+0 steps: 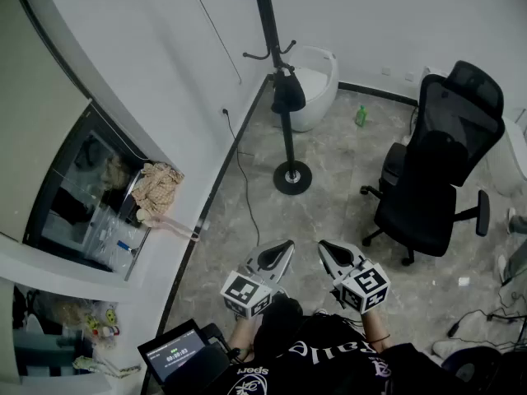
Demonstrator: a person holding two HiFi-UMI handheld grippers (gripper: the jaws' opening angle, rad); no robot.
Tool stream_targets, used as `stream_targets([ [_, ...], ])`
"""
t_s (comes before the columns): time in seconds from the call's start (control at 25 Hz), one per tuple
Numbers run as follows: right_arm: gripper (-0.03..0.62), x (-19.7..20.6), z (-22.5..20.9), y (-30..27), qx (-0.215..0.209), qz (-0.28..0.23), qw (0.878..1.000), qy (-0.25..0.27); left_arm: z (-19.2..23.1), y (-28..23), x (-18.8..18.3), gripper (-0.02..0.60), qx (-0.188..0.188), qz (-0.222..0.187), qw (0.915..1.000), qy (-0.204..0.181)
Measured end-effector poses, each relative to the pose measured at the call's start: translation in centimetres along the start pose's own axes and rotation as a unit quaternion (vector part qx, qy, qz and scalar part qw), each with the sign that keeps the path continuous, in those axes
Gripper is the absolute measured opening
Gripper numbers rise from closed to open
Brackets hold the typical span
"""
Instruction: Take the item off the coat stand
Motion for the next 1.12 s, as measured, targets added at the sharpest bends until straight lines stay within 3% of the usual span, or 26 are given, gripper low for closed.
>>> stream_targets([
  [0.28, 0.017, -1.7, 1.6, -6.9, 0.003, -0.007, 1.000, 0.000, 7.1, 1.4, 0.0, 0.005, -0.002, -0.007, 1.0000, -0.005],
  [0.64, 0.018, -1.9, 2.0, -12.6, 0.018, 0.011, 1.000, 0.005, 13.3, 2.4, 2.7, 0.005, -0.017, -0.007, 0.9996, 0.023],
  [0.92, 0.017, -3.2, -0.7, -13.9, 0.041, 0.016, 0.999, -0.005, 15.3, -0.6, 4.6, 0.005, -0.007, -0.009, 0.9987, 0.050],
  [1.12, 0.017, -5.0, -4.8, -15.8, 0.035, 0.022, 0.999, -0.010, 17.0, -4.3, 5.4, 0.005, -0.014, -0.002, 0.9985, 0.053],
])
Point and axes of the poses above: the fingertips, and each gripper's own axes: y backward along the fingers, z to its left, x out of its underside, the point moved 10 cm from there along y, backward along the fingers, and after that the axes turned 15 degrees about -y, right-handed, at the moved point
